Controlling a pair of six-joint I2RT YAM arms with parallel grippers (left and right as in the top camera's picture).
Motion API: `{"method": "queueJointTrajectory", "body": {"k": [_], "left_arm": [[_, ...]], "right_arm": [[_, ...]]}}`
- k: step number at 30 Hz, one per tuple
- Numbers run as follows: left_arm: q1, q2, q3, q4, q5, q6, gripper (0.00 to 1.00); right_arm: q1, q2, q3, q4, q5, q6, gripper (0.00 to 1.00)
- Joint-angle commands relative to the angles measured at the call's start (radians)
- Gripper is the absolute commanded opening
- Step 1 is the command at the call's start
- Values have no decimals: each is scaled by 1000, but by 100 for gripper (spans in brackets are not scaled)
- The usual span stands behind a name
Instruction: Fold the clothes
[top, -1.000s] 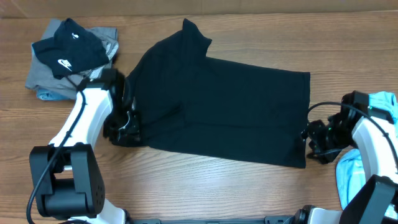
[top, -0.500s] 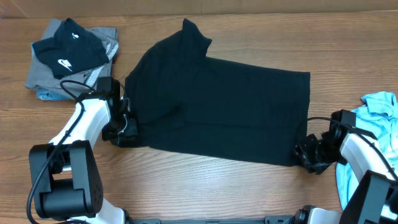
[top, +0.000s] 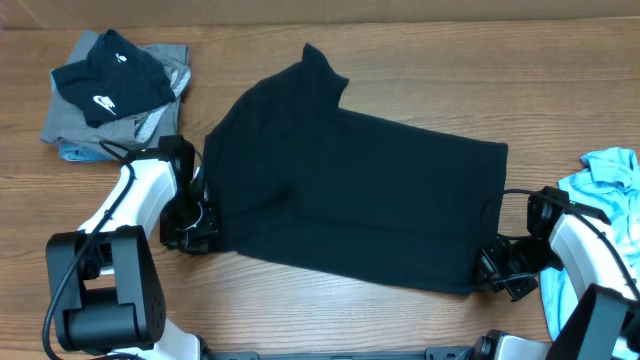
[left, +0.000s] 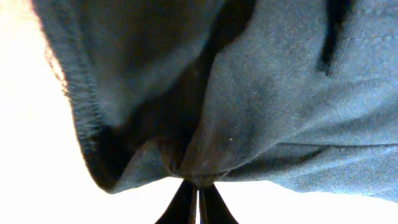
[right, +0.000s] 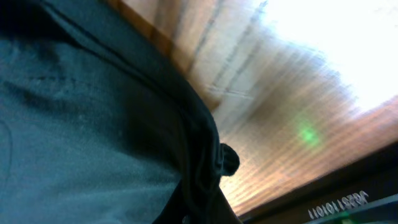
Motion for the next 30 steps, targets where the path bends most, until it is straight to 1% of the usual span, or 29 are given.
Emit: {"method": "queueJointTrajectory", "body": {"k": [1,3,4,5,6,7,8,9,10,12,13,14,16,17,18,19,20,21,22,23,24,26,28,30], "left_arm": [[22,-8,-3,-27,-51,-32,4],[24,-8,-4,-39,-50,-32,4],[24,-8,-3,-49,-49,-32,4],[24,-8,-2,-58,-43,-32,4],[24,-8,0,-63,-39,-31,11],[23,-8,5,-64,-37,-31,20],[23,-8,14,-63,-26,-27,25],[23,-8,34,-63,0,-13,35],[23,-8,60,-64,21,-1,49],[23,-8,122,-79,58,16,58],[23,-8,166,-94,70,26,66],[23,-8,208,-109,76,32,69],[21,-8,296,-130,99,63,73],[19,-8,349,-133,128,93,76],[17,-8,391,-126,168,130,79],[13,-8,436,-112,228,174,84],[8,-8,471,-93,291,207,94],[0,-8,508,-58,385,255,100],[-8,-8,533,-19,457,295,100],[-18,-8,552,30,494,307,100],[-40,-7,570,121,491,287,100],[-81,2,579,244,425,247,100],[-123,27,586,334,377,238,100],[-166,75,614,379,337,239,100]], "right_arm": [[-3,-21,26,-9,39,31,4],[-3,-21,26,-8,42,31,4],[-3,-21,26,-5,43,31,6],[-3,-21,26,-2,43,31,12],[-3,-21,26,6,43,30,20],[-3,-21,27,15,44,29,25],[-3,-21,29,24,44,29,31],[-3,-21,40,29,51,29,34],[-3,-21,54,34,56,20,35],[-3,-21,102,40,62,-10,38],[-3,-21,136,39,60,-17,38],[-3,-21,175,36,60,-34,39],[-3,-21,251,27,45,-81,39],[-3,-21,299,23,27,-116,39],[-3,-21,346,22,2,-152,40],[-3,-21,389,24,-26,-187,42],[-3,-21,425,26,-50,-214,44],[-3,-21,466,29,-73,-238,47],[-3,-21,496,34,-90,-254,51],[-3,-21,527,41,-101,-263,54],[-3,-21,559,50,-114,-274,56],[-3,-21,584,56,-117,-274,57],[-3,-20,586,58,-117,-271,59],[-3,-18,586,49,-116,-272,59]]}}
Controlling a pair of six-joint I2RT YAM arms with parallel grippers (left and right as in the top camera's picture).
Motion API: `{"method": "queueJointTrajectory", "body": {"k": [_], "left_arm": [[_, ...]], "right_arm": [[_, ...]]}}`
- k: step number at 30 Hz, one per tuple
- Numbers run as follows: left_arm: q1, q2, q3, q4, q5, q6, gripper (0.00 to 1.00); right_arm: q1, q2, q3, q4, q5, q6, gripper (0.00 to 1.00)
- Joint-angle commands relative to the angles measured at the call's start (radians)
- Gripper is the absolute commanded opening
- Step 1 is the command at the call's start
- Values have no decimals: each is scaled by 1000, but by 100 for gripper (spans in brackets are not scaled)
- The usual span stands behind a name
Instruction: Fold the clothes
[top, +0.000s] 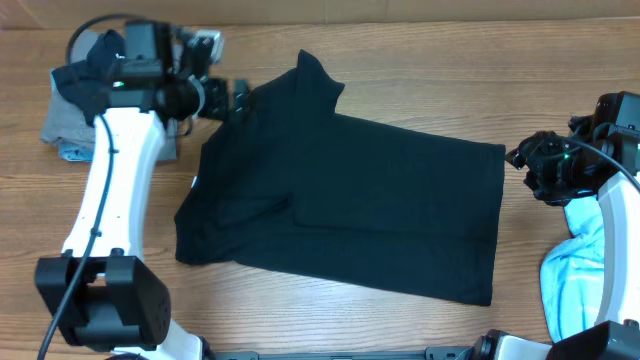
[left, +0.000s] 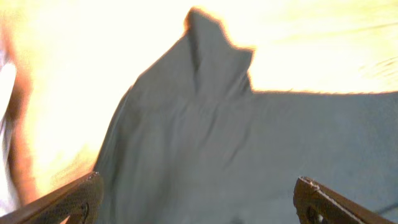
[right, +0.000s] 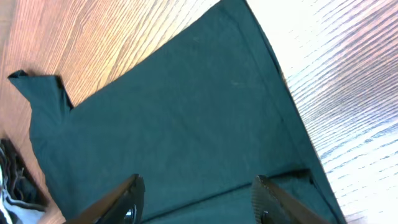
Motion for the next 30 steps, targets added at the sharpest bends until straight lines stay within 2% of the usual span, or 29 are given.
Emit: {"method": "queueJointTrajectory", "body": {"k": [1,5,9,11,13,19,22,28,30], "left_arm": [[-86,107,70,51,-45,22,100],[-153,335,242,58,-135,56,100],[-170,502,357,116,-205,56,93],[-169,557,378,170,-206,56,85],[-170,597,381,224,-222,63,81],[-170,681,381,332,-290,63,76],[-170,710,381,352,-290,63,68],[-170,737,379,362,-293,63,44],[-170,738,379,364,-294,63,41]], "right_arm": [[-2,-14,19,-14,-23,-28,59],[-2,-14,19,-26,-23,-28,59],[-2,-14,19,-38,-23,-28,59],[-2,-14,19,-41,-23,-28,59],[-2,-14,19,-45,-23,-28,59],[-2,-14,-3,-45,-11,-29,59],[-2,-14,-24,-45,-4,-32,59],[-2,-14,-33,-44,27,-32,59],[-2,-14,-33,-40,30,-32,59]]}}
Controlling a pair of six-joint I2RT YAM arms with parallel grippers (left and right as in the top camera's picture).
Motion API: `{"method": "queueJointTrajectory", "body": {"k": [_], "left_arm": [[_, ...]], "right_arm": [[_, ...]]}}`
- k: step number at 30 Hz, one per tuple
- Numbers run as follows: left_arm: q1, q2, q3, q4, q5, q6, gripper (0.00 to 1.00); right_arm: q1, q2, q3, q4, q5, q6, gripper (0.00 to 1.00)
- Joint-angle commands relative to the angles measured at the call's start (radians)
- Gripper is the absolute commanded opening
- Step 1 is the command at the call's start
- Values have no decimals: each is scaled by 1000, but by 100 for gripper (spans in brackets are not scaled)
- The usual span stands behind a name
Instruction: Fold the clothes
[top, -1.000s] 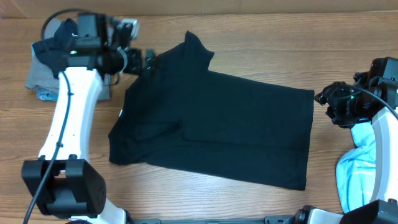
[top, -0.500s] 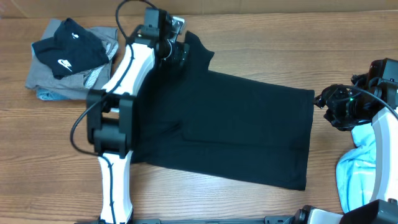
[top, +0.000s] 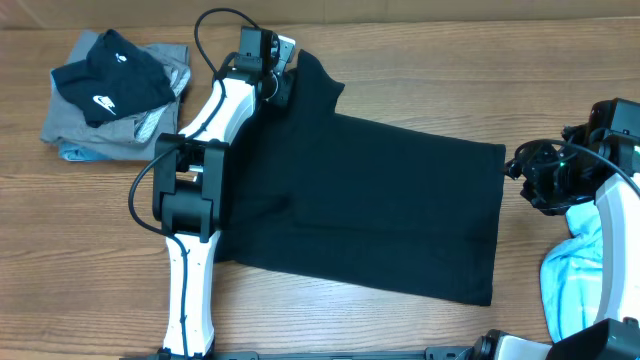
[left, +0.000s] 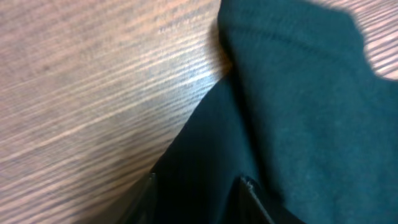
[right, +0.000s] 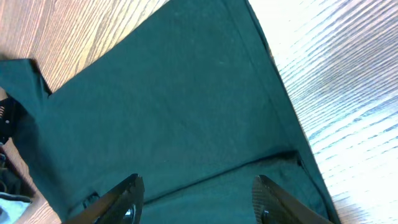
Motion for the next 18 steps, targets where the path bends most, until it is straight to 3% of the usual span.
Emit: {"method": "queueJointTrajectory", "body": {"k": [1,6,7,9,10,14,16,18], "left_arm": [[3,21,24,7,-13,8,40],[3,21,18,-4,-8,8,39],[3,22,15,-4,-8,8,45],[3,22,8,0,-9,8,72],[3,22,8,1,-9,8,72],[3,22,8,0,-9,16,39],[3,22,8,-10,-8,16,4],[3,19,12,-25,5,15,4]], "right_arm": [[-2,-14,-6,13,18,-6,59],[-2,-14,-6,45,18,-6,59],[-2,-14,-6,49,18,-6,59],[-2,-14,-6,50,18,-6,59],[-2,-14,-6,49,18,-6,59],[-2,-14,-6,50,18,-6,59],[-2,-14,-6,51,18,-6,59],[-2,-14,-6,61,18,-6,59]]}}
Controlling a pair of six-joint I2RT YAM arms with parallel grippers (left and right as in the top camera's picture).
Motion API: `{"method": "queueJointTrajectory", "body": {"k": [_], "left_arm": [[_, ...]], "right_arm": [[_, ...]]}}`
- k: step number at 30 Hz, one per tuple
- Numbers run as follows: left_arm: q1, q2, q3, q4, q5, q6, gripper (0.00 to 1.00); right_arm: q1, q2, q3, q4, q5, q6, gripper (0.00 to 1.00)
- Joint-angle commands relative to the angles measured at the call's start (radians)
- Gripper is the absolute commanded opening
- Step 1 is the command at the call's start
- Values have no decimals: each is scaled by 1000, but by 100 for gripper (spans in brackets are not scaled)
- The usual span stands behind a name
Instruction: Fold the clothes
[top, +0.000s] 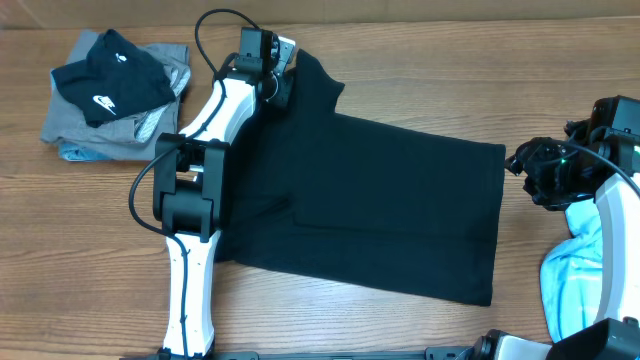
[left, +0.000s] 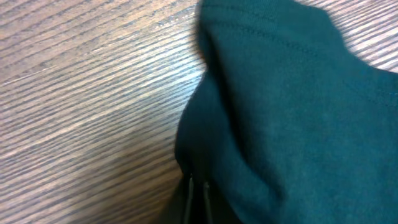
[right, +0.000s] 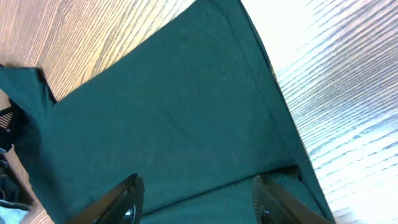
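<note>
A dark teal shirt (top: 380, 200) lies spread flat over the middle of the table. Its short sleeve (top: 320, 75) points toward the back. My left gripper (top: 278, 88) is at the sleeve's left edge and is shut on a fold of that fabric (left: 267, 118). In the left wrist view the two fingertips (left: 190, 186) stand close together with cloth pinched between them. My right gripper (top: 517, 165) hovers open just off the shirt's right hem. Its fingers (right: 132, 190) are spread wide above the shirt (right: 174, 106), with nothing between them.
A stack of folded clothes (top: 115, 90), black on grey, sits at the back left. A light blue garment (top: 590, 250) lies crumpled at the right edge, under the right arm. Bare wooden table (top: 330, 320) runs along the front.
My left gripper was open around the sleeve's edge and is now shut on it. The right gripper has stayed open in almost the same place. The shirt lies as before.
Both grippers were first shut on the shirt's front corners, low at the table. Then both were open and raised, the left near the back left stack, the right off the right hem. Afterwards the left gripper was open at the sleeve, and now grips it.
</note>
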Motion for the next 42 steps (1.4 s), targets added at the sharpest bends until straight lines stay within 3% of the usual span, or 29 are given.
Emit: {"method": "queueJointTrajectory", "body": {"k": [1,12,18,22,28,32,37,42], "left_arm": [[3,13,14,-32,13,10,4],[10,-216,57,-235,4,11,4],[8,-278,57,-332,6,10,4],[8,-277,56,-436,5,10,4],[6,-275,55,-576,13,5,5],[6,-275,53,-665,12,-1,9],[6,-275,53,-734,12,-2,24],[6,-275,53,-772,12,-17,32]], "right_arm": [[-2,-14,-5,21,10,-4,59],[-2,47,-5,257,10,3,57],[-2,200,-5,420,10,3,54],[-2,330,-5,510,14,-4,60],[-2,469,-5,563,43,-11,60],[2,527,-5,580,43,-27,60],[25,572,-5,602,44,-31,60],[56,578,-5,655,43,-43,59]]}}
